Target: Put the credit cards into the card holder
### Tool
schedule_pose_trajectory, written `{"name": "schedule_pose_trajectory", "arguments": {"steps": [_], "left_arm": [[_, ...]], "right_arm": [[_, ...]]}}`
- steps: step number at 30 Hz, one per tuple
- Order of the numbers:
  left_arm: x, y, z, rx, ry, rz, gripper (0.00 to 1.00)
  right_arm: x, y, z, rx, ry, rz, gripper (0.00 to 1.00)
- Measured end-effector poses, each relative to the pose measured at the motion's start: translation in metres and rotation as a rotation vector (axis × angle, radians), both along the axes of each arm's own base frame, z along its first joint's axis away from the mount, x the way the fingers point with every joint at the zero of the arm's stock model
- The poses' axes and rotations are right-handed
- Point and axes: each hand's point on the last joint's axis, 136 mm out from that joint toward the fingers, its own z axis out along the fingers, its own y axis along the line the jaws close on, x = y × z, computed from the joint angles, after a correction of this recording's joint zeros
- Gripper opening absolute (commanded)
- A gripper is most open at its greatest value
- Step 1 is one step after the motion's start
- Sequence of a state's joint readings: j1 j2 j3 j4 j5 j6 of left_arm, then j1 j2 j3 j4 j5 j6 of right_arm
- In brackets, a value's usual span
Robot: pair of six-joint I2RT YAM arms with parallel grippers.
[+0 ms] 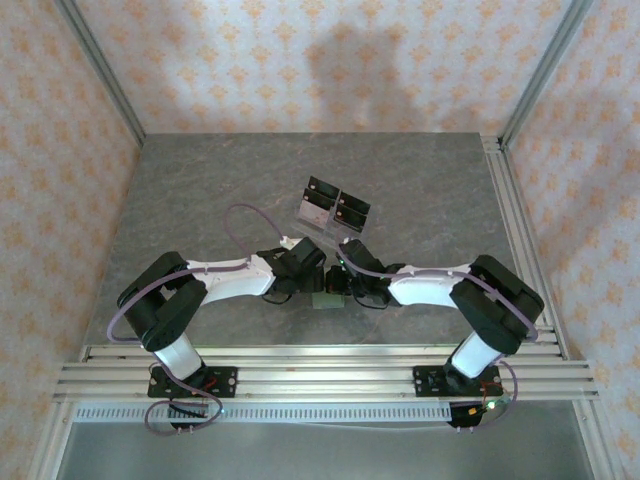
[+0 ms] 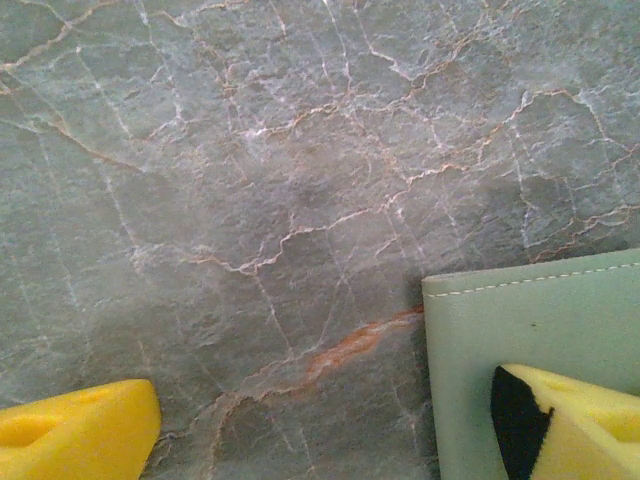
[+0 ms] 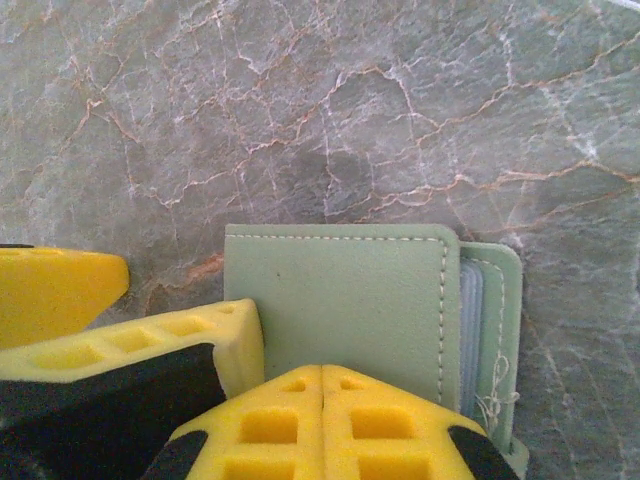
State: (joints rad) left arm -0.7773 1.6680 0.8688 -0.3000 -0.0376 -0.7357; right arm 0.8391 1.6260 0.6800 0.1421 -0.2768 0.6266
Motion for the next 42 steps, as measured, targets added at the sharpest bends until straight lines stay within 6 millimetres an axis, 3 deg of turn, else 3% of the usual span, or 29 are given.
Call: {"name": "schedule_pose_trajectory", "arguments": {"steps": [22,42], "left_arm": [[-0.001,0.000,-0.001,0.004,0.001,-0.002,0.89],[-0.001,0.000,-0.001,0.004,0.001,-0.002,0.88]], "right_arm": [[-0.002,0.000,0.006,-0.051,-0.148,0.026,0.00],[-0.011,0.000,0.003,-0.056,-0.174,0.059,0.00]]}}
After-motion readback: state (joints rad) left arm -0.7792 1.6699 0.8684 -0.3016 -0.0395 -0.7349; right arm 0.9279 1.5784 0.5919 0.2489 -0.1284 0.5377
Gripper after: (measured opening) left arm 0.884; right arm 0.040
